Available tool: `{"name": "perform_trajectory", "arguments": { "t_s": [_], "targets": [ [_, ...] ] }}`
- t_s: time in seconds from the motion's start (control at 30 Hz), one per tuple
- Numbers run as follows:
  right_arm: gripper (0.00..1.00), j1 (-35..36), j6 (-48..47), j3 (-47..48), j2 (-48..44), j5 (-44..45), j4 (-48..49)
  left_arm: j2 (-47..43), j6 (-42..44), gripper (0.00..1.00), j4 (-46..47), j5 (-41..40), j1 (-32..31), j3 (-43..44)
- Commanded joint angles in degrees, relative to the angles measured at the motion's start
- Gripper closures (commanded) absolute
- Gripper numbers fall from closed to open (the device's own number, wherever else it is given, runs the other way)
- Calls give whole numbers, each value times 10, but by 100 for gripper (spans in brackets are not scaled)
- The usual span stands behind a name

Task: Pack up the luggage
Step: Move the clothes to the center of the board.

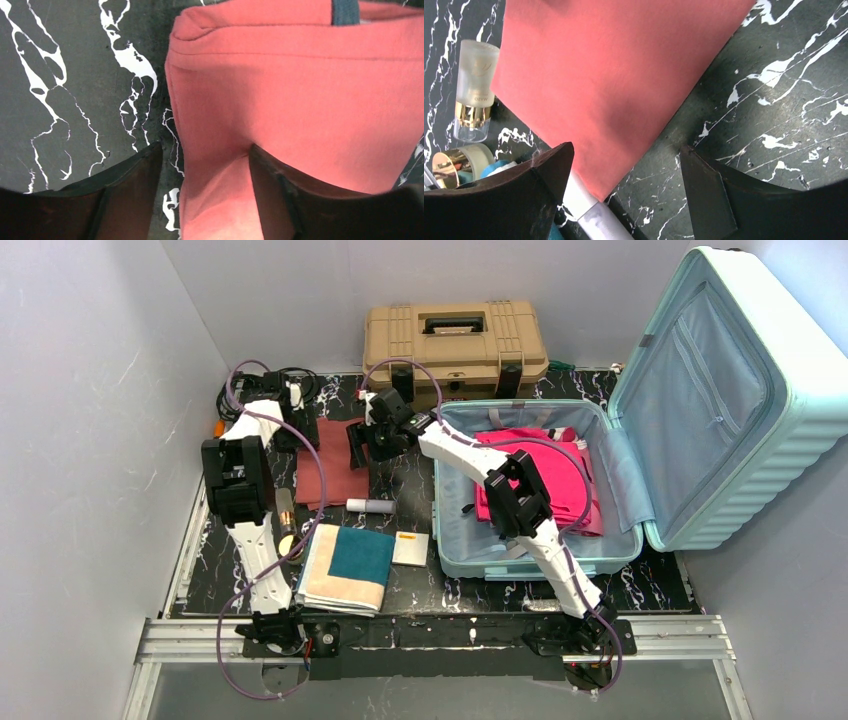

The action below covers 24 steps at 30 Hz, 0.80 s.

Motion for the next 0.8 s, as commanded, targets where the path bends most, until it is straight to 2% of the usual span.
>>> {"name": "perform_trajectory", "arguments": {
  "t_s": [0.0,0.13,0.17,0.33,0.53,0.6,0.77],
  "targets": [
    [13,-12,37,33,22,-13,39,-21,-1,28,-10,3,3,13],
    [13,-21,69,22,32,-50,57,-57,-5,4,-14,7,3,16],
    [13,-23,75,21,34,-56,59,-68,-6,2,-17,8,3,18],
    [14,-27,103,14,37,-73,72,-139,-4,2,-28,20,3,-3],
    [17,-31,145,-6,41,-68,86,-237,14,2,-17,48,2,-95],
    [19,-33,161,-13,44,-70,93,-275,30,2,1,69,0,-143],
    [21,-38,184,-22,52,-83,118,-355,132,2,34,111,-24,-243]
  ]
}}
